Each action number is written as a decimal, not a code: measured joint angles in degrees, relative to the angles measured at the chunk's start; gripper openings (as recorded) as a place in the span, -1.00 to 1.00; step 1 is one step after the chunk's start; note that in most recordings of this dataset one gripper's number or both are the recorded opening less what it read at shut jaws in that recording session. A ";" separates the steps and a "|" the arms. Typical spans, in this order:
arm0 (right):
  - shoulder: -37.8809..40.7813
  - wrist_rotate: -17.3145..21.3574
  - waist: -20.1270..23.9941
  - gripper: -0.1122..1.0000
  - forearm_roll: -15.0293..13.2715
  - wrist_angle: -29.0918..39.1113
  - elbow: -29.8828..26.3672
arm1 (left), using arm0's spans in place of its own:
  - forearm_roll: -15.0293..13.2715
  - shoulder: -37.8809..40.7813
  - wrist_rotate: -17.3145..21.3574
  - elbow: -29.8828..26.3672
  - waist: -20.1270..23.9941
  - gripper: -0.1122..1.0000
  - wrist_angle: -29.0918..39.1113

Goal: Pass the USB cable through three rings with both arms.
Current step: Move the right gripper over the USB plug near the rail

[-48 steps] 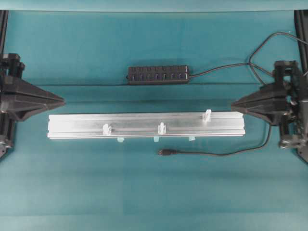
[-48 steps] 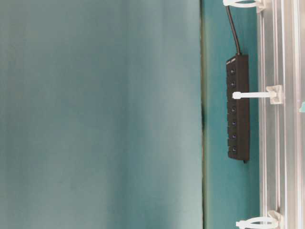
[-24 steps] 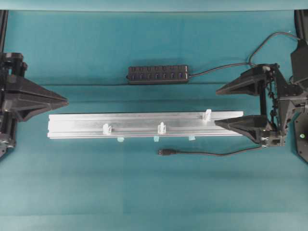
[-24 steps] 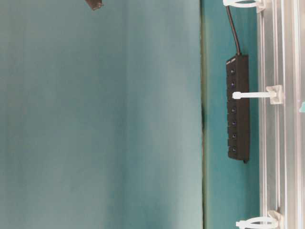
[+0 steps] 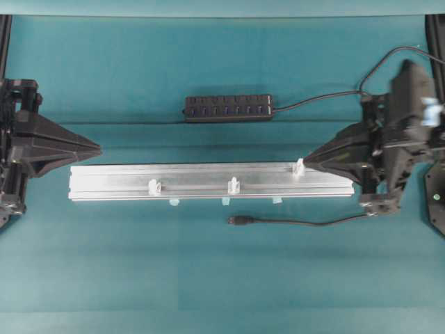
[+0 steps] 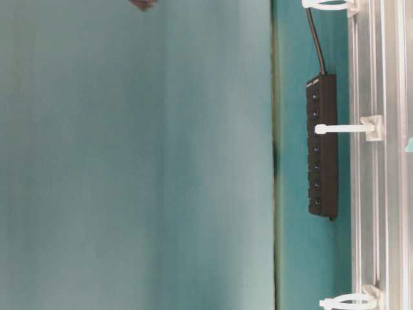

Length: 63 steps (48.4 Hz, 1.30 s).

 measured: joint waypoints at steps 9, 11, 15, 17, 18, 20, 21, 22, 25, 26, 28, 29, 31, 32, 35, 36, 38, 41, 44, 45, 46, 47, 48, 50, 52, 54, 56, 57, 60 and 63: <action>9.23 -0.44 2.29 -0.99 -0.26 9.49 -7.21 | 0.00 0.00 0.00 0.00 0.00 -0.75 1.32; 11.51 -1.05 2.81 -0.99 -0.44 11.16 -8.96 | 0.00 0.00 0.09 0.00 0.00 -0.75 1.41; 15.82 -3.16 3.69 -0.99 -0.70 15.21 -13.27 | -0.09 0.00 0.35 0.00 0.00 -0.75 1.58; 17.75 -4.13 3.96 -0.98 -0.70 17.14 -15.21 | -0.09 0.00 0.35 0.00 0.00 -0.75 1.58; 18.63 -4.66 4.04 -0.98 -0.70 18.19 -16.08 | -0.09 0.00 0.35 0.00 0.00 -0.75 1.49; 20.21 -5.45 4.04 -0.98 -0.70 19.95 -17.75 | 0.00 0.00 0.44 0.00 0.00 -0.75 1.49; 20.92 -5.89 4.13 -0.98 -0.70 20.83 -18.37 | -0.09 -0.09 0.44 0.00 0.00 -0.75 1.58; 21.62 -6.15 4.04 -0.98 -0.79 21.71 -19.07 | 0.00 -0.09 0.44 0.00 0.00 -0.75 1.58; 23.47 -6.94 4.13 -0.98 -0.70 24.08 -20.83 | 0.00 -0.09 0.44 0.00 0.00 -0.75 1.58; 24.17 -7.21 4.22 -0.97 -0.70 25.05 -21.53 | 0.00 -0.09 0.44 0.00 0.00 -0.75 1.58; 25.22 -7.56 4.31 -0.94 -0.70 26.10 -22.32 | 0.00 -0.09 0.44 0.00 0.00 -0.75 1.58; 25.58 -7.65 4.39 -0.93 -0.70 26.46 -22.68 | 0.00 -0.09 0.53 -0.09 0.00 -0.75 1.58; 26.37 -7.73 4.57 -0.87 -0.70 27.07 -23.29 | -0.09 -0.09 0.53 0.00 0.00 -0.75 1.58; 26.72 -7.65 4.66 -0.84 -0.70 27.16 -23.64 | 0.00 -0.09 0.53 0.00 0.00 -0.75 1.58; 27.42 -7.73 4.83 -0.69 -0.70 27.33 -24.17 | 0.00 -0.09 0.53 0.00 0.00 -0.75 1.58; 27.60 -7.73 4.92 -0.63 -0.79 27.33 -24.35 | 0.00 -0.09 0.53 0.00 0.00 -0.75 1.58; 27.95 -7.73 5.19 -0.48 -0.79 27.33 -24.70 | 0.00 -0.09 0.53 0.00 0.00 -0.75 1.76; 28.48 -7.65 5.54 -0.17 -0.79 27.42 -25.14 | 0.00 -0.18 0.53 0.00 0.00 -0.75 1.93; 28.92 -7.65 5.80 0.16 -0.79 27.60 -25.31 | 0.00 -0.18 0.53 0.00 0.00 -0.75 2.37; 29.00 -7.65 5.98 0.28 -0.79 27.69 -25.22 | 0.00 -0.26 0.53 -0.09 0.09 -0.75 2.55; 29.18 -7.65 5.98 0.39 -0.79 27.77 -25.22 | 0.00 -0.18 0.53 0.00 0.00 -0.75 2.72; 29.27 -7.65 6.06 0.50 -0.79 27.86 -25.22 | 0.00 -0.26 0.53 0.00 0.00 -0.75 2.81; 29.44 -7.65 6.24 0.57 -0.79 27.86 -25.22 | 0.00 -0.18 0.53 0.00 0.00 -0.75 2.90; 29.53 -7.65 6.33 0.60 -0.79 27.86 -25.14 | 0.00 -0.26 0.53 0.00 0.00 -0.75 3.08; 29.71 -7.56 6.50 0.57 -0.79 27.86 -25.14 | 0.00 -0.26 0.53 0.00 0.00 -0.75 3.25; 29.79 -7.47 6.59 0.56 -0.79 27.42 -25.05 | 0.00 -0.26 0.53 -0.09 0.00 -0.75 3.43; 29.79 -7.29 6.59 0.56 -0.79 27.16 -25.05 | 0.00 -0.26 0.53 0.00 0.00 -0.75 3.60; 29.88 -7.21 6.59 0.56 -0.88 27.16 -25.05 | 0.00 -0.26 0.53 0.00 0.00 -0.75 3.60; 30.15 -7.21 6.59 0.56 -0.79 26.98 -24.61 | 0.00 -0.35 0.62 0.00 0.00 -0.75 3.87; 30.50 -7.21 6.59 0.55 -0.88 26.98 -23.82 | 0.00 -0.26 0.62 0.00 0.00 -0.75 4.04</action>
